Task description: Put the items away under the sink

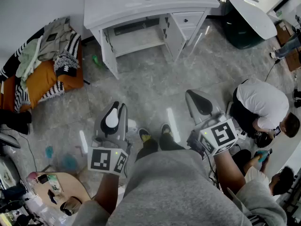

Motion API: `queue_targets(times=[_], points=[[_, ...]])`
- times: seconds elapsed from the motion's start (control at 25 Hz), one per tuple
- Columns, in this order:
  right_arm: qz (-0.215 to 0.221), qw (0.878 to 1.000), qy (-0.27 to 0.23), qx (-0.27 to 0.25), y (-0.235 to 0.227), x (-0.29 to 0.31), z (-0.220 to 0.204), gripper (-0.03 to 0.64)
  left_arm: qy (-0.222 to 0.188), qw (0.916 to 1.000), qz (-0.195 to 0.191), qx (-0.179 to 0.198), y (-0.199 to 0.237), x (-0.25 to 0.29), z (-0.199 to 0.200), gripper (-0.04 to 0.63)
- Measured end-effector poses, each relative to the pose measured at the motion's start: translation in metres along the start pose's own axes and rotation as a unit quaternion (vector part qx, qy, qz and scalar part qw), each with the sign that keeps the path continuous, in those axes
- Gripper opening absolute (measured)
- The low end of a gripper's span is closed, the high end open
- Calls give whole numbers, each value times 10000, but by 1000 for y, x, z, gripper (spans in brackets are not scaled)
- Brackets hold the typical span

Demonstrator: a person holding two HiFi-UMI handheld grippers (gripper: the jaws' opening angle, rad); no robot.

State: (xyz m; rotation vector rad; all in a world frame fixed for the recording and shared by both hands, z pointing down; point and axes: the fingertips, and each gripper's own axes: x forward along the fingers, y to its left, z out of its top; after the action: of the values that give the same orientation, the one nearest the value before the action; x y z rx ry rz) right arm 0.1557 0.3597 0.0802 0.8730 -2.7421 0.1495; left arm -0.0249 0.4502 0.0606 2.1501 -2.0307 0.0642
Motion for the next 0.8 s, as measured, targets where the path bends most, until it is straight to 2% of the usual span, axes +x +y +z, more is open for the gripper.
queue_targets(times=[0.48,0.8], points=[[-141,9996,-134,191,20,1,4,-6,-96,9998,-194,-11,8,-19,0,77],[173,9998,-87,-94,63,18,9,-3,-206,9995,-232,8,34,-32,2,77]])
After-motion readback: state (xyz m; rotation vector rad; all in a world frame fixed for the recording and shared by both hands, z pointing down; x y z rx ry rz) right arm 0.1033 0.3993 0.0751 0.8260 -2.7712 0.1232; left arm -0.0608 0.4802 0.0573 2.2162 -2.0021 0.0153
